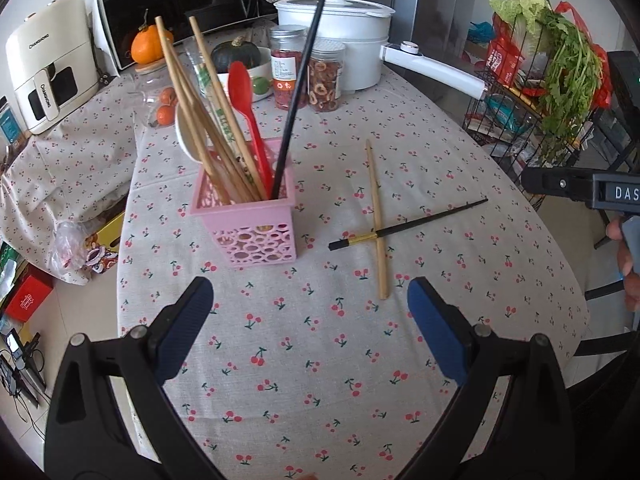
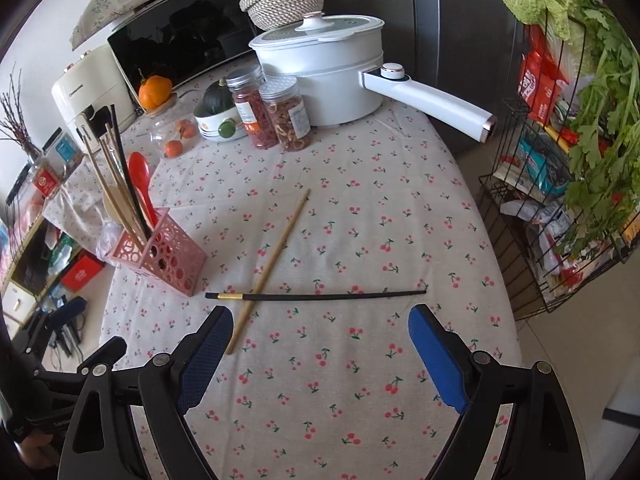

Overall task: Organize utensils
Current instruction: 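Lower the left tool onto the loose wooden chopstick and grasp it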

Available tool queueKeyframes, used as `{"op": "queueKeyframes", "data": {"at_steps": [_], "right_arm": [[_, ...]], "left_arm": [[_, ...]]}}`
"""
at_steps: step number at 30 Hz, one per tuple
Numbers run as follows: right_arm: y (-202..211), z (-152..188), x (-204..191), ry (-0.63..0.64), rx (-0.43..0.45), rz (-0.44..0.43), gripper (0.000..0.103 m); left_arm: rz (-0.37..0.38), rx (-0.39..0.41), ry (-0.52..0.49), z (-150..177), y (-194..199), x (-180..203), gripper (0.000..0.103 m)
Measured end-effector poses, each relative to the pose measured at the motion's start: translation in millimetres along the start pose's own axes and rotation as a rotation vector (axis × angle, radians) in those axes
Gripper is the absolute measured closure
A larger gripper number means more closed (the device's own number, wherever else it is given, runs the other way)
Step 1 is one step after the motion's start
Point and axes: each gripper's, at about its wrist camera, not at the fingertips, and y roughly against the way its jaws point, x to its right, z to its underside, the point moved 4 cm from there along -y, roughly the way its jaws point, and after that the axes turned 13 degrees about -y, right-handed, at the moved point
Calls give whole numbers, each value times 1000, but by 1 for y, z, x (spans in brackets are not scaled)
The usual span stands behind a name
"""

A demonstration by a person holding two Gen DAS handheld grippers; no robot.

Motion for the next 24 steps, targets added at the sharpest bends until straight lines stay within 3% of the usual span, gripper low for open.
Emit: {"op": "queueKeyframes", "data": {"at_steps": [4, 10, 12, 17, 24], "right_arm": [[-6, -1, 31, -58, -27, 24, 12], [-16, -4, 71, -135, -66, 53, 12], [-18, -6, 79, -150, -76, 56, 12], [-19, -9, 91, -163, -88, 41, 12], [-27, -10, 101, -161, -112, 44, 12]], "left_arm": [[44, -20, -57, -16, -16, 28, 9], [149, -71, -61, -58, -53, 60, 41], [140, -88, -52, -75, -70, 63, 55], [104, -155, -1, -102, -119, 59, 71], [48, -216, 45, -116, -170, 53, 81]]}}
